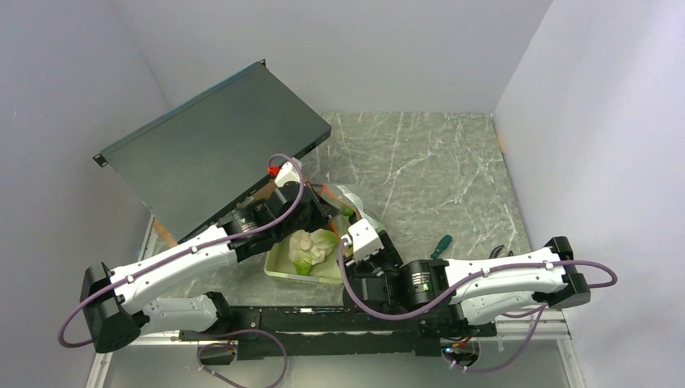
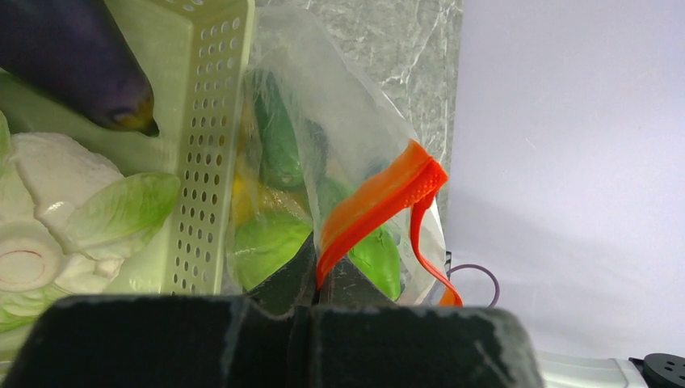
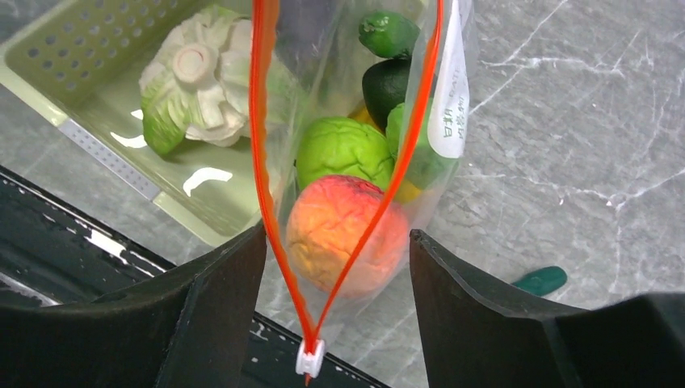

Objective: Place the food in the zip-top bag and seal the zipper
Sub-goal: Zip the zipper food storage bag at the center of the board.

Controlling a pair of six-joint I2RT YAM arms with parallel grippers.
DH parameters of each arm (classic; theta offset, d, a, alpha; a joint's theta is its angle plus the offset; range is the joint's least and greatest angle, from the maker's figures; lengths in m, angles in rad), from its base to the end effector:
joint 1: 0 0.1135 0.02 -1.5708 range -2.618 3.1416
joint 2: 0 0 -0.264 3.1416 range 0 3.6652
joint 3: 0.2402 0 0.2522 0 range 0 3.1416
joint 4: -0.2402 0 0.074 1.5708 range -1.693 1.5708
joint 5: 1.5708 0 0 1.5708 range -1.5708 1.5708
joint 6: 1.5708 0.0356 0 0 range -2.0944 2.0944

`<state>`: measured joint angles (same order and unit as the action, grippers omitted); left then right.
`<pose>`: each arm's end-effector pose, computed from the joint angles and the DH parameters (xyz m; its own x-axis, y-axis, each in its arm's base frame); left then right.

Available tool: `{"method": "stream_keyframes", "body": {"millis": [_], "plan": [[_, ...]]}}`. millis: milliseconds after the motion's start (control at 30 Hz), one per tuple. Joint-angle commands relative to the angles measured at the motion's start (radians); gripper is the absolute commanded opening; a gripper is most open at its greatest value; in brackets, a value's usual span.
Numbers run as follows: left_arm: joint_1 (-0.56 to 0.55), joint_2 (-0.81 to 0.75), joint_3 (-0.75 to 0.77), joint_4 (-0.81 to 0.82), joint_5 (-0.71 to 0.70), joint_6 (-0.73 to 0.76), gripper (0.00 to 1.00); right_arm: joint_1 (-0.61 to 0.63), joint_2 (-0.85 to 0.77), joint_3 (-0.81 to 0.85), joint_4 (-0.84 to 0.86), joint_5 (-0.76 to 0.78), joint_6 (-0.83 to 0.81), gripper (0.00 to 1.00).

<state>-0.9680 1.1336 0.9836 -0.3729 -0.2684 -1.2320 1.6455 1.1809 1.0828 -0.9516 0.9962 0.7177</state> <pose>0.1514 -0.2033 0.3213 -0.7204 -0.5573 -0.4129 -0.0463 0.6326 -0.7731 0.0137 0.2174 0.3124 -0.3282 -0.4041 -0.8538 -0.4743 0.8521 -0.2210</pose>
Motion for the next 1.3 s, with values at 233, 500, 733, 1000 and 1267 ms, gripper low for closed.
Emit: {"method": "stream_keyframes", "body": {"millis": [233,500,733,1000,1267], "plan": [[0.005,0.002,0.049,0.029,0.029,-0.082,0.00,-0.142,-0.061,-0.129,0.363,0.010,-0.244,0.53],[0.005,0.015,0.076,0.027,0.026,-0.047,0.00,-0.199,-0.118,-0.189,0.468,-0.034,-0.353,0.17],[0.005,0.002,0.154,-0.036,0.032,0.298,0.45,-0.323,-0.310,-0.282,0.598,-0.399,-0.604,0.00],[0.005,-0.071,0.266,-0.027,0.171,0.856,0.80,-0.409,-0.341,-0.213,0.502,-0.531,-0.722,0.00],[-0.064,-0.160,0.195,0.081,0.611,1.573,0.78,-0.434,-0.450,-0.217,0.471,-0.663,-0.785,0.00]]}}
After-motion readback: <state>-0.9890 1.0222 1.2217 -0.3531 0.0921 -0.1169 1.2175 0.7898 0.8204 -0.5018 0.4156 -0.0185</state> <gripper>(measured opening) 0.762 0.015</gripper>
